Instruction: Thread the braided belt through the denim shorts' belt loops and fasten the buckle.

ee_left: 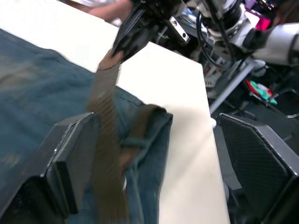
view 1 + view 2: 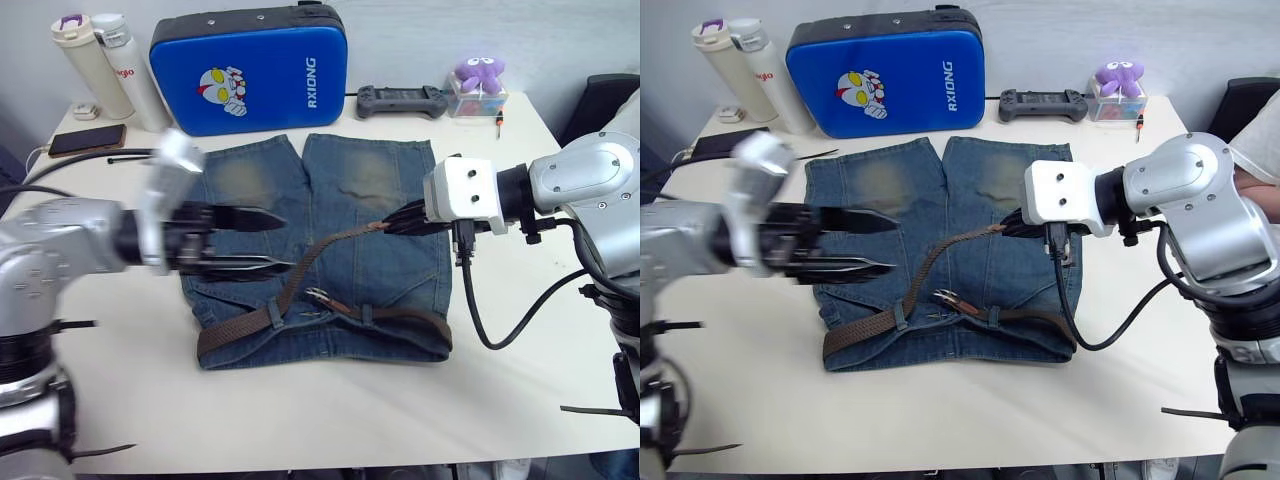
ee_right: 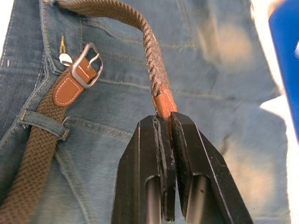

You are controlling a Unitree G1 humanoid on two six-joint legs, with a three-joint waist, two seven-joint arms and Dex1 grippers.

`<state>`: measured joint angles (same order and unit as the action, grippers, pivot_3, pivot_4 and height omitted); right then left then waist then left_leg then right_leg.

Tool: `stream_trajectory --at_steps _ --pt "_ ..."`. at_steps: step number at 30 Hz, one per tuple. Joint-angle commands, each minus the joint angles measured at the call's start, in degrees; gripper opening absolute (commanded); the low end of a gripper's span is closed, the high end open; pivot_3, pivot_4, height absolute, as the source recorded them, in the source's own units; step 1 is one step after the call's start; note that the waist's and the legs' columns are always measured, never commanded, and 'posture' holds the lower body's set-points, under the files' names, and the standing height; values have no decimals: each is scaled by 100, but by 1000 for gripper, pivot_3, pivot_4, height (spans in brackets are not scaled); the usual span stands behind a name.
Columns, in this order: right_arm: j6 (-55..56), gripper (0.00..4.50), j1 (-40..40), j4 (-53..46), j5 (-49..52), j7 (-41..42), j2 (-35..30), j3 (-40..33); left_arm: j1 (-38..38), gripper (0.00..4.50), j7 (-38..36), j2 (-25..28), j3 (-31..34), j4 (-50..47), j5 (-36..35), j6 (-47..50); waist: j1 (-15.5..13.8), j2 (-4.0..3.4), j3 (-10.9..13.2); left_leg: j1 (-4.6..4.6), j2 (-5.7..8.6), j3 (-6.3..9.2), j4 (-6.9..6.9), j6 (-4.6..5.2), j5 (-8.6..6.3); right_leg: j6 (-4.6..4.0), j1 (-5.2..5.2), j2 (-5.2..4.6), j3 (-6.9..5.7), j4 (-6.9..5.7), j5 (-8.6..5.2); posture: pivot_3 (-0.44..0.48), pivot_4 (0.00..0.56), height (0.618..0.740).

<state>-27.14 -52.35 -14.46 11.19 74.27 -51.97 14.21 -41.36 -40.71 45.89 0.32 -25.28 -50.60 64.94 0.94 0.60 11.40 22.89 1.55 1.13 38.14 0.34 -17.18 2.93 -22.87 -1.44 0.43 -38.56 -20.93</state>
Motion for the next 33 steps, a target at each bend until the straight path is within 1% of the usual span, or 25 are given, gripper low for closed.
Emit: stream_trajectory --at_steps 1,5,7,11,13,16,19,22,23,24,25,28,30,31,33 --pt "-330 0 -125 -310 -26 -175 14 -93 -109 4492 592 115 -841 -328 1272 -487 56 0 0 8 0 -1 2 -1 1 0 -10 0 1 -6 0 0 150 739" --pt "-512 0 -115 -393 -58 -247 -20 -103 -195 4492 934 -173 -1169 -284 1792 -610 53 0 0 31 0 -8 9 -8 6 0 -50 1 6 -36 0 0 150 739" --pt "-554 0 -106 -427 -48 -278 -18 -123 -235 4492 1147 -443 -1292 -224 2006 -602 41 0 0 34 0 -8 14 -8 7 0 -51 0 6 -38 0 0 150 739" --pt "-671 0 -44 -561 35 -322 -27 -185 -290 4492 1417 -1052 -1136 -109 2003 -381 9 1 0 38 1 -7 21 -6 7 0 -51 -1 6 -39 0 0 150 739" --pt "-722 0 -27 -617 55 -340 -30 -198 -302 4492 1449 -1182 -1102 -100 2048 -321 10 1 0 41 1 -7 27 -6 7 0 -52 0 4 -41 0 0 150 739" --pt "-804 0 -22 -674 109 -400 -7 -250 -282 3752 1367 -970 -1435 -119 2389 -394 29 1 0 39 1 -8 27 -7 7 0 -52 0 5 -44 0 0 150 739" --pt "-921 0 -21 -725 180 -468 -5 -321 -272 2490 1257 -878 -1551 -162 2530 -414 27 1 0 39 1 -8 29 -7 7 -1 -52 0 6 -46 0 0 150 739" --pt "-954 0 -2 -732 109 -522 -82 -316 -213 1233 1171 -838 -1482 -166 2575 -428 8 1 0 40 1 -6 37 -6 7 -1 -51 -1 5 -47 0 0 150 739" --pt "-958 0 -1 -733 96 -532 -97 -311 -202 753 1157 -842 -1462 -164 2589 -430 4 1 0 41 1 -7 38 -6 7 0 -52 -1 5 -47 0 0 150 739" --pt "-966 0 0 -725 85 -571 -97 -328 -189 342 1176 -921 -1379 -140 2552 -407 -1 1 0 41 1 -7 40 -6 7 -1 -52 -1 5 -46 0 0 150 739" --pt "-991 0 4 -719 110 -620 -72 -365 -181 63 1210 -1015 -1295 -110 2521 -393 -6 1 0 41 1 -7 42 -6 7 0 -52 -1 5 -46 0 0 150 739" --pt "-1247 0 11 -688 346 -717 35 -515 -175 63 1295 -1320 -1028 -36 2385 -300 -40 1 0 41 1 -7 49 -5 6 0 -51 -1 5 -51 0 0 150 739" --pt "-1460 857 -40 -692 514 -653 23 -540 -155 0 1360 -1542 -808 21 2272 -195 -77 1 0 42 1 -7 60 -4 6 0 -52 -1 5 -53 0 0 150 739" --pt "-1552 1191 -65 -705 590 -619 4 -547 -135 0 1379 -1628 -710 38 2218 -150 -87 1 0 42 1 -7 63 -4 5 0 -52 -1 5 -52 0 0 150 739" --pt "-1645 2088 -101 -723 676 -620 -34 -594 -61 0 1390 -1739 -532 57 2127 -36 -92 1 0 43 1 -7 70 -2 4 0 -51 -1 4 -53 0 0 150 739"
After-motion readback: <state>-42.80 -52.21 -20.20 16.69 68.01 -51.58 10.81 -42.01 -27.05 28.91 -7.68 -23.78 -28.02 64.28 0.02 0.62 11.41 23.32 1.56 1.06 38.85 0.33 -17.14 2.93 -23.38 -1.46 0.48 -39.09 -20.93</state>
